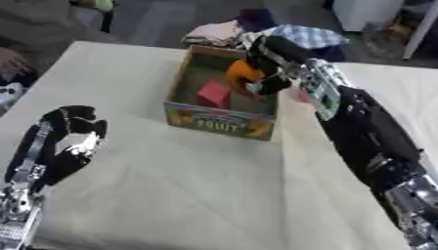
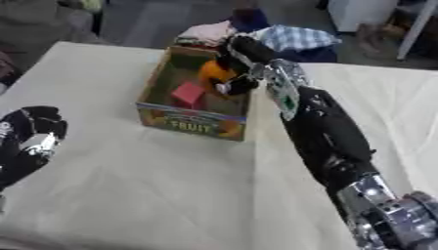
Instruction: Pick up objects on the table and place them in the box.
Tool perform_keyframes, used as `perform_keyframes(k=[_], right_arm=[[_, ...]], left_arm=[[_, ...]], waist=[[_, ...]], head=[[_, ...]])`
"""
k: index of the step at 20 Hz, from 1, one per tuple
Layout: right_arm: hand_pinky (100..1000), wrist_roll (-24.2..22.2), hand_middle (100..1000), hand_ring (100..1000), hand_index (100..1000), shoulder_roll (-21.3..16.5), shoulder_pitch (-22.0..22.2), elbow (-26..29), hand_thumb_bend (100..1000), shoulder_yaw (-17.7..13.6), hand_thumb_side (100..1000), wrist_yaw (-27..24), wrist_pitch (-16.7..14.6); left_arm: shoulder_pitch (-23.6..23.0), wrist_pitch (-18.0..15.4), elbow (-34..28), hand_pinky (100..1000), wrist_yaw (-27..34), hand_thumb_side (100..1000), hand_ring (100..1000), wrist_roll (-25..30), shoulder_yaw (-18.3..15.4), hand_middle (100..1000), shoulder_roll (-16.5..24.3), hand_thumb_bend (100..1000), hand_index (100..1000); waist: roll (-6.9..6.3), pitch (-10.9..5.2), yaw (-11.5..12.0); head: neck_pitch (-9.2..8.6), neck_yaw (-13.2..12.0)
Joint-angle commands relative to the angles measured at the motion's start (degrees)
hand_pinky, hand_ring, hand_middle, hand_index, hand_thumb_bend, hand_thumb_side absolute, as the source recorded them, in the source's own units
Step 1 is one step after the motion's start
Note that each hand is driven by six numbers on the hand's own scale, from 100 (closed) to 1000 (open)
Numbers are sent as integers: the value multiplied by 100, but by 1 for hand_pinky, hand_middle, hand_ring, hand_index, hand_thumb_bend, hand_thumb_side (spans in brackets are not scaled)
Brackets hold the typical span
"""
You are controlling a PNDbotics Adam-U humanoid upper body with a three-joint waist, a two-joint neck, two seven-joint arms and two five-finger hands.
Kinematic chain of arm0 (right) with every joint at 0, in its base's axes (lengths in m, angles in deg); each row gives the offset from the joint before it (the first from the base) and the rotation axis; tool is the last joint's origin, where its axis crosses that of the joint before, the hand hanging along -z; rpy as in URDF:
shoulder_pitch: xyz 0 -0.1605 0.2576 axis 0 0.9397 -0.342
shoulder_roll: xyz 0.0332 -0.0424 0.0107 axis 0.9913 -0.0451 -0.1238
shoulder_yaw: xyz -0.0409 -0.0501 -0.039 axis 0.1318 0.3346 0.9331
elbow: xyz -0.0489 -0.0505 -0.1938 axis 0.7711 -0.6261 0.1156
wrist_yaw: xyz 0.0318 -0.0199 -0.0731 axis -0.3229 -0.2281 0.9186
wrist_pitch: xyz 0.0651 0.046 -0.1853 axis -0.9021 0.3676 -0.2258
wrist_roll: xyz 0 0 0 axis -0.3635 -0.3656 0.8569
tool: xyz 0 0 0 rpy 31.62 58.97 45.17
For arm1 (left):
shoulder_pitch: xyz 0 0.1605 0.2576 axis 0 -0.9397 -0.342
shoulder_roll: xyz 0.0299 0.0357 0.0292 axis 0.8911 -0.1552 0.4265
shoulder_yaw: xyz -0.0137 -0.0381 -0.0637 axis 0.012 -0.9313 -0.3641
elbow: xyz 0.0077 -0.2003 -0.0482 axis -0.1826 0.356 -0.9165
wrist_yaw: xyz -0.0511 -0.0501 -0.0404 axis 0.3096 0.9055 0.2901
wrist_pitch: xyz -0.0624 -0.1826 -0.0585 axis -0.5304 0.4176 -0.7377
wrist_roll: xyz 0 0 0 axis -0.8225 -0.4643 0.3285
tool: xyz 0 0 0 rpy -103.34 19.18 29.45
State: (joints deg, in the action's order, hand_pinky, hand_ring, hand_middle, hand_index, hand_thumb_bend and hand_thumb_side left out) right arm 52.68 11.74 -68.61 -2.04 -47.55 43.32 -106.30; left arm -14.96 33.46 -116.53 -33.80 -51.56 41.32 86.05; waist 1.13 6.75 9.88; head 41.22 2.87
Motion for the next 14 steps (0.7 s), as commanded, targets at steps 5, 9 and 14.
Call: perform_keyframes(k=[5, 9, 14], right_arm=[[783, -269, 929, 843, 966, 48, -171, -153, 390, -117, 589, 469, -30], [775, -417, 906, 828, 961, -193, -193, 100, 381, -108, 581, 102, -96], [754, -378, 870, 807, 941, -760, -270, 348, 384, -195, 479, -307, 12]], left_arm=[[82, -6, -84, 689, 17, 466, 633, 20, -10, 616, 15, 336, 738], [48, -1, -73, 689, 9, 466, 633, -4, -37, 616, 34, 336, 738], [3, 3, -61, 689, -8, 467, 634, -35, -70, 617, 77, 337, 738]], waist=[[-25, -57, -62], [-9, -83, -167], [35, -114, -289]], head=[[-96, 14], [-92, -29], [-103, -97]])
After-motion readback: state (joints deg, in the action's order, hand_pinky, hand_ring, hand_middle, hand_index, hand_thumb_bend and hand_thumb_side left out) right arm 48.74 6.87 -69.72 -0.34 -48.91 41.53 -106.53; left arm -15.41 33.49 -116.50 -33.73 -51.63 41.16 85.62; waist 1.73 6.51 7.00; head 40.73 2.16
